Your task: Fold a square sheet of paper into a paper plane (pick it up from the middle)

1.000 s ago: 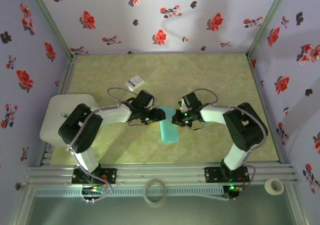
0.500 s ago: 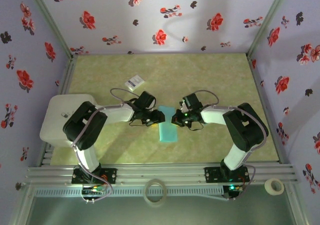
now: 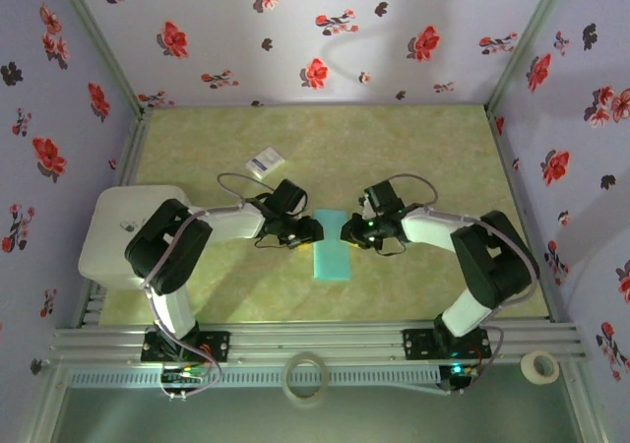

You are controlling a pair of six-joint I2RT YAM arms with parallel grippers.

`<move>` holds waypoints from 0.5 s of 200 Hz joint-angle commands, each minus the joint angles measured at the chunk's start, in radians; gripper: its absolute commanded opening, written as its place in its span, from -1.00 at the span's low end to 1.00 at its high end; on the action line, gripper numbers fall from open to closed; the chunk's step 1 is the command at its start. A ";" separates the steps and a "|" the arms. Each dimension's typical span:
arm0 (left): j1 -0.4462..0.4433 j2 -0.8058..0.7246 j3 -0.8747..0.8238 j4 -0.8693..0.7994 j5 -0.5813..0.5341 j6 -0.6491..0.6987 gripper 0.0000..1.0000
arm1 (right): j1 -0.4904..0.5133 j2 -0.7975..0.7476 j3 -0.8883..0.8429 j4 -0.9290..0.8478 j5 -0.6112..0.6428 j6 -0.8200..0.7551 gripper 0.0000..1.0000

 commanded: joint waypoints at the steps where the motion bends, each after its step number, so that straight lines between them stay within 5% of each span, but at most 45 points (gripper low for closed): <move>1: -0.013 0.064 -0.001 -0.024 -0.031 0.019 -0.19 | -0.022 -0.080 0.025 -0.106 0.061 -0.041 -0.57; 100: -0.013 0.070 0.016 -0.074 -0.059 0.046 -0.19 | -0.088 -0.218 -0.066 -0.139 0.139 -0.001 -0.53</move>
